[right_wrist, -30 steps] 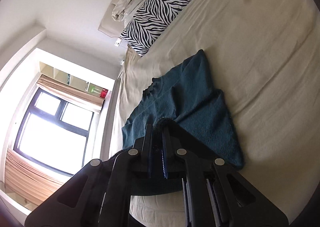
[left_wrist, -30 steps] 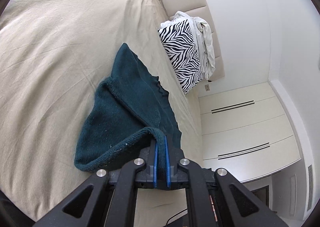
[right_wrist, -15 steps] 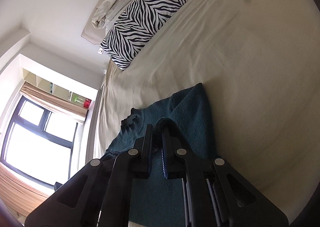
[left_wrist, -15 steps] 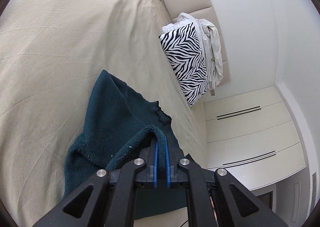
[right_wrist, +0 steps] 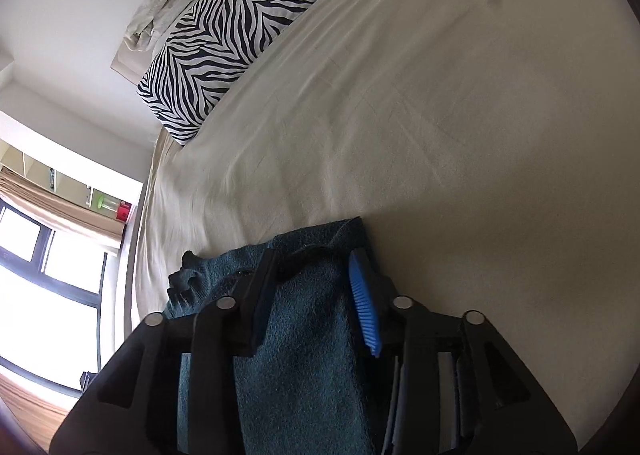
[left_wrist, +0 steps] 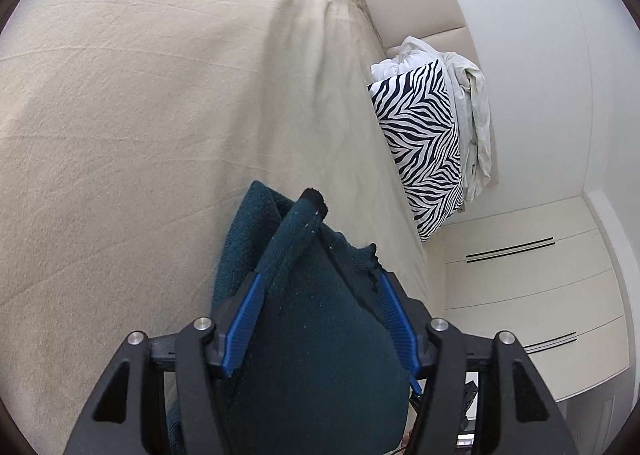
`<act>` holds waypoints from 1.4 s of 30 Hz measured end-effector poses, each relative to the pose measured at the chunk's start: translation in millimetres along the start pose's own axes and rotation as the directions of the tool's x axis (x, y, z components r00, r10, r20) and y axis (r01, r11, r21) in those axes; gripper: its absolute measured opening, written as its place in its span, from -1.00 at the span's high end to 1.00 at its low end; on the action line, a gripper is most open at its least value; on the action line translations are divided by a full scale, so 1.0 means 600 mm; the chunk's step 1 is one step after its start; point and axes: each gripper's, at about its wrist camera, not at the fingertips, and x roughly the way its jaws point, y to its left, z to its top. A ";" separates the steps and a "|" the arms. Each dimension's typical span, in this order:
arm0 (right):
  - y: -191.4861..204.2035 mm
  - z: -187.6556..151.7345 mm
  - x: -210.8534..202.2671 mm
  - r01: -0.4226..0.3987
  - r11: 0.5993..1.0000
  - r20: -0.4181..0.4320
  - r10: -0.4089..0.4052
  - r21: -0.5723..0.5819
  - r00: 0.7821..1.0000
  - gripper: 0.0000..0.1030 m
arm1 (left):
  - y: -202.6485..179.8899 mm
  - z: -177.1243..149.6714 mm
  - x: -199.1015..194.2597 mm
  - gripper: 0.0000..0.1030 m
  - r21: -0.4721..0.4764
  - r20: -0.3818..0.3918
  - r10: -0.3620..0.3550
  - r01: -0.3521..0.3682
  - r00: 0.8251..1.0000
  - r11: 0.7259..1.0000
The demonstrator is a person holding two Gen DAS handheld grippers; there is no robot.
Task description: Fold small clothes
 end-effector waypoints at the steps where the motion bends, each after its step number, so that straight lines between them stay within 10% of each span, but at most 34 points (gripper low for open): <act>1: -0.005 -0.004 -0.007 0.004 1.000 0.014 -0.004 0.002 1.000 -0.05 | -0.004 -0.009 -0.007 -0.20 0.027 0.001 0.008 -0.008 1.000 1.000; 17: 0.032 -0.191 -0.138 0.104 0.912 -0.008 -0.117 -0.397 0.993 0.04 | 0.014 -0.161 -0.077 0.15 0.331 0.071 0.248 -0.258 0.966 0.908; 37: 0.013 -0.220 -0.160 0.165 0.891 0.000 -0.182 -0.423 0.983 0.31 | 0.006 -0.193 -0.079 0.32 0.457 0.173 0.343 -0.384 0.923 0.803; 42: 0.014 -0.220 -0.158 0.169 0.886 0.005 -0.185 -0.431 0.983 0.34 | 0.000 -0.198 -0.079 0.76 0.477 0.186 0.348 -0.394 0.919 0.786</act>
